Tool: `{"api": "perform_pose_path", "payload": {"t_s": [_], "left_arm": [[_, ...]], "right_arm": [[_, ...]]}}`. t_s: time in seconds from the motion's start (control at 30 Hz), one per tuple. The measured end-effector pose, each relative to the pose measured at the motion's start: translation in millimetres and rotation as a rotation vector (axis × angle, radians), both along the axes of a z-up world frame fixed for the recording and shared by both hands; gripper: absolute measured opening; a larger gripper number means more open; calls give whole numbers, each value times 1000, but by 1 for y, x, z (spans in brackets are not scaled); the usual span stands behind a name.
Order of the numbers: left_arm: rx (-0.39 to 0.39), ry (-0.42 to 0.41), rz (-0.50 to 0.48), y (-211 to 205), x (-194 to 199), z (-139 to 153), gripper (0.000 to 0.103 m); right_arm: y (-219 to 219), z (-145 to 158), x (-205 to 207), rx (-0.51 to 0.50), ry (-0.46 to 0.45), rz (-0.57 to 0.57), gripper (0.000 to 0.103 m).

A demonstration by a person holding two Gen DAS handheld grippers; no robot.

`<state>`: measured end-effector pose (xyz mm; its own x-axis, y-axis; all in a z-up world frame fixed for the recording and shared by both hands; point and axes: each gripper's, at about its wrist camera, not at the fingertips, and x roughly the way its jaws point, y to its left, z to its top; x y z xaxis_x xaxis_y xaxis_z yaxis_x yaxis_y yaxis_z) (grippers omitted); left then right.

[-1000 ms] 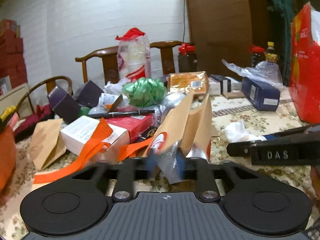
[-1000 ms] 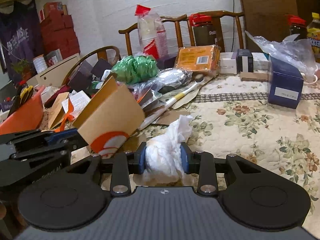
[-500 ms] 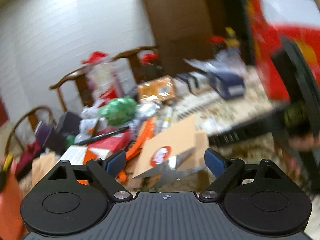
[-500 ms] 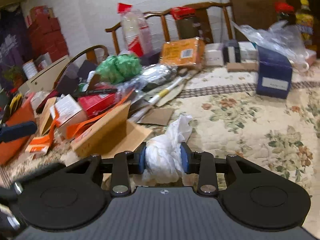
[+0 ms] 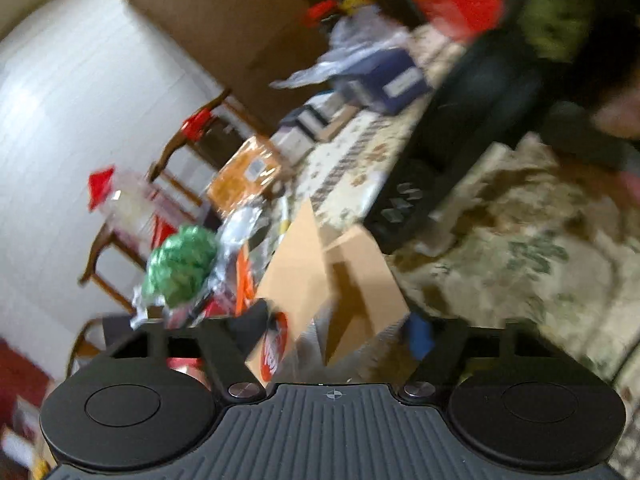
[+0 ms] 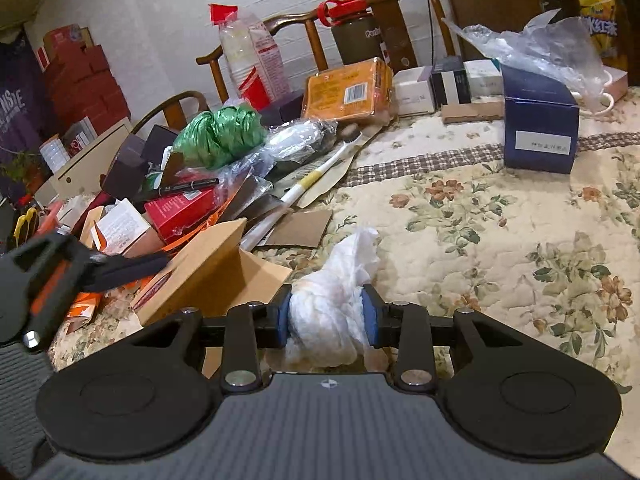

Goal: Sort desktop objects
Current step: 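Carry the paper bag with the left tool while the right tool holds the tissue, then carry the paper bag with the left tool while the right tool carries the tissue to the basin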

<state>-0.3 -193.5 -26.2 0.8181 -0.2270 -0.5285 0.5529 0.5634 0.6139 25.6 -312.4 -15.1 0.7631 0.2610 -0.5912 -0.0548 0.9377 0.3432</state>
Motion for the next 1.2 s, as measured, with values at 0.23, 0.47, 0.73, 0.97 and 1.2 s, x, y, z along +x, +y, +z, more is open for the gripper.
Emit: {"api": "perform_pose_path", "payload": {"t_s": [0.23,0.47,0.73,0.97,1.2], "left_arm": [[-433,45,224,53,14,22,33],[-611,68,313,70,23,19,14],[-709,24,268,87,-2,35,10],[-756,102,235,89,-1,36,10],[-784,127,241,93,-1,39,10]], "right_arm": [[9,-1,-2,-58,-22,9,44],[32,-3,-5,-235,-60,8,43],[35,4,-14,-199,-117,20,38],[39,7,-19,-163,-139,42,38],[35,11,-20,-112,-135,38,38]]}}
